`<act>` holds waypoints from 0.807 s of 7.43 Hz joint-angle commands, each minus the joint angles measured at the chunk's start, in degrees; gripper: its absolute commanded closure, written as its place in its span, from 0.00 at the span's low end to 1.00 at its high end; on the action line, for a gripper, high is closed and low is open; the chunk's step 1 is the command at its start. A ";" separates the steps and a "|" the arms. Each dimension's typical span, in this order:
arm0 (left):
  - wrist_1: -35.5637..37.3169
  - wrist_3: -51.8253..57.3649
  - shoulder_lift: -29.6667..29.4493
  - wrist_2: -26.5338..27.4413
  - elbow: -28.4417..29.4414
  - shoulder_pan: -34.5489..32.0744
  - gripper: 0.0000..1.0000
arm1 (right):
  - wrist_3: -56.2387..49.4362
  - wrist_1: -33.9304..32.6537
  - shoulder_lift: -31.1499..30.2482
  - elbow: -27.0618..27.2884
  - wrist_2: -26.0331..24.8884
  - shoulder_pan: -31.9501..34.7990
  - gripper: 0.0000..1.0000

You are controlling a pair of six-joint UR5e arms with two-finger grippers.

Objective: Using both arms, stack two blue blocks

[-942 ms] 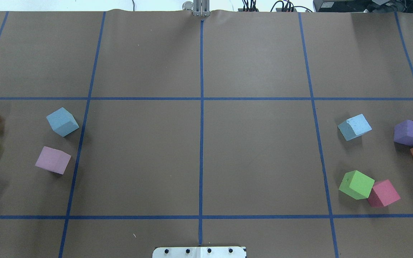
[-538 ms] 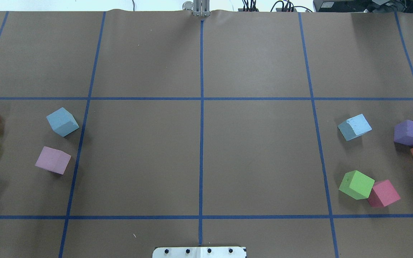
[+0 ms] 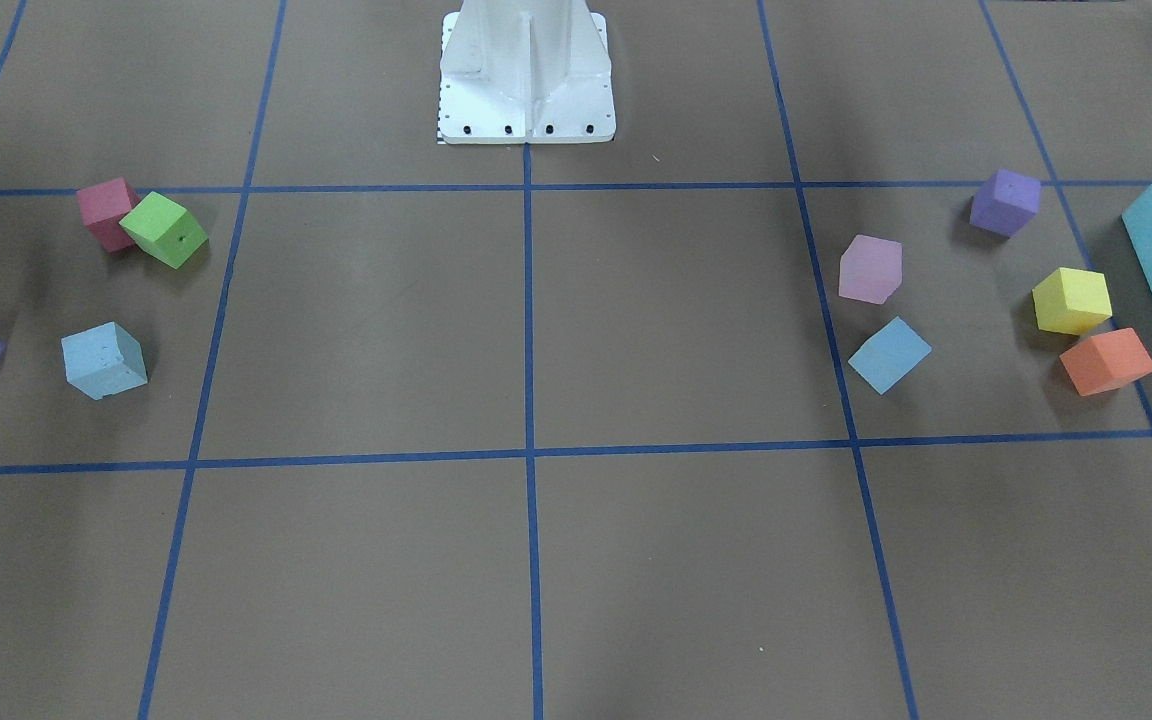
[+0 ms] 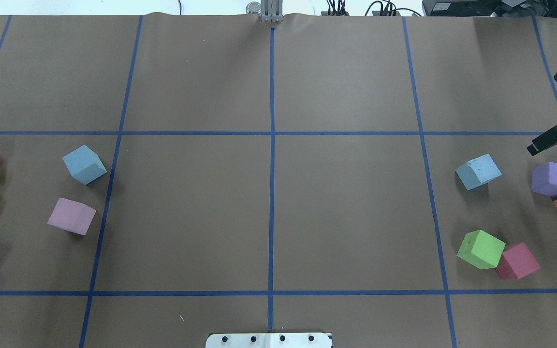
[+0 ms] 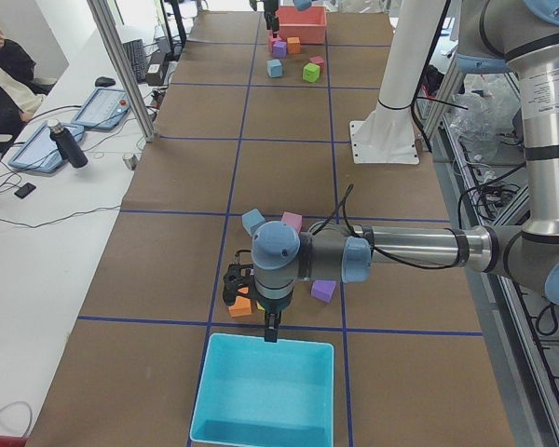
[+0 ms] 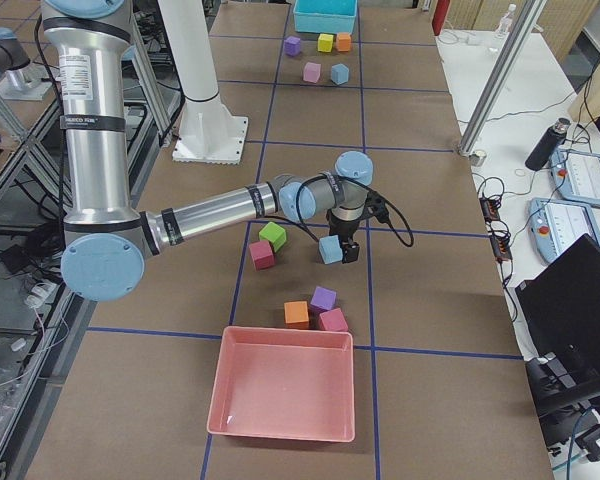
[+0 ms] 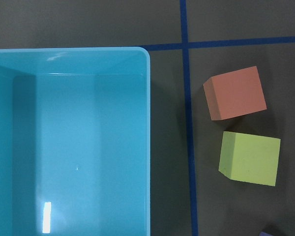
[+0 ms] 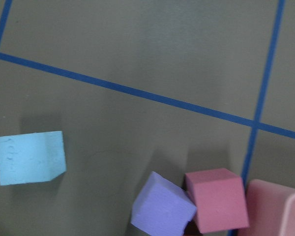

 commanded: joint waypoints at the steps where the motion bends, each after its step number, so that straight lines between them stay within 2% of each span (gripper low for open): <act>1: 0.00 -0.01 0.00 0.00 0.07 0.00 0.02 | 5.12 0.08 3.49 -1.95 -0.39 -5.76 0.00; 5: 0.00 0.08 0.00 0.00 0.07 0.00 0.02 | 6.89 0.08 5.25 -7.04 -0.57 -7.01 0.00; 6: 0.00 -0.01 0.00 0.00 0.07 0.00 0.02 | 10.12 2.87 5.25 -8.27 -1.01 -7.36 0.00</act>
